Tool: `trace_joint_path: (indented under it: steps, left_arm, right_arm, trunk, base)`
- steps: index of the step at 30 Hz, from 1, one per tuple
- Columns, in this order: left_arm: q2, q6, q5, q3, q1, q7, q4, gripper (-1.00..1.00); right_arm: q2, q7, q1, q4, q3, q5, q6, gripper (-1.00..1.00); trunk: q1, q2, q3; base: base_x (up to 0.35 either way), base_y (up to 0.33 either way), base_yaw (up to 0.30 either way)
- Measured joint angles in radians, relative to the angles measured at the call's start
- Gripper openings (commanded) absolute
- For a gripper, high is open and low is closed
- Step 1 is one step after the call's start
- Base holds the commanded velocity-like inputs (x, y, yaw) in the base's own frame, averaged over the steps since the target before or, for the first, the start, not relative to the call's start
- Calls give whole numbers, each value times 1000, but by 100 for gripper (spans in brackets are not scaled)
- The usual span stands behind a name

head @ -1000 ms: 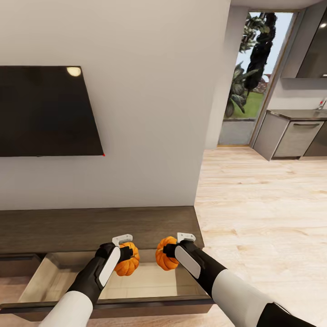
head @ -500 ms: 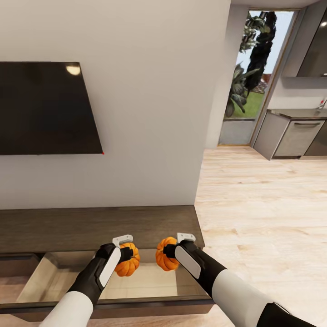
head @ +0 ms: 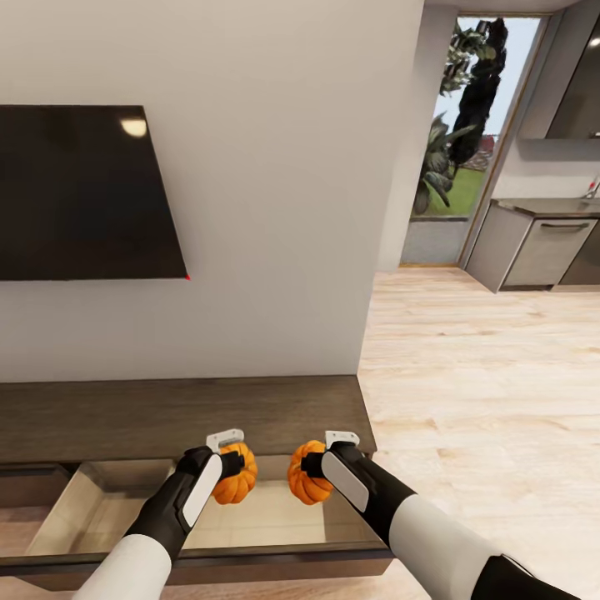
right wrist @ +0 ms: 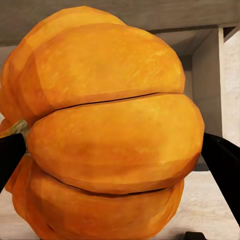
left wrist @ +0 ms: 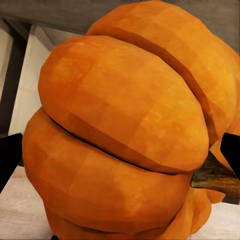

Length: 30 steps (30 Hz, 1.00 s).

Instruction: Place each of the two pumpkins and all three candles from the living room inside a cabinet in the living room (use any cabinet), then make sure every cabinet is closed, and position the cauldron so it is next to a table in the living room.

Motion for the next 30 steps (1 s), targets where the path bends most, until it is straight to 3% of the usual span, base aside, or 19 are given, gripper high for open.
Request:
trace_joint_path:
  steps: [13, 22, 30]
  left_arm:
    - [-3, -23, 1, -2, 0, 0, 2, -100]
    - [-4, -23, 1, -2, 0, 0, 2, -100]
    - [-6, -25, 3, -39, 0, 0, 3, -100]
  right_arm:
    - [1, -4, -3, 44, 2, 2, -2, -100]
    - [1, -62, -3, 44, 5, 3, -16, -100]
    - [1, -57, -3, 35, 8, 7, -19, -100]
  trunk:
    - [50, -91, -41]
    - [84, -154, -69]
    - [115, -210, -94]
  base:
    - [0, 0, 0]
    - [0, 0, 0]
    - [0, 0, 0]
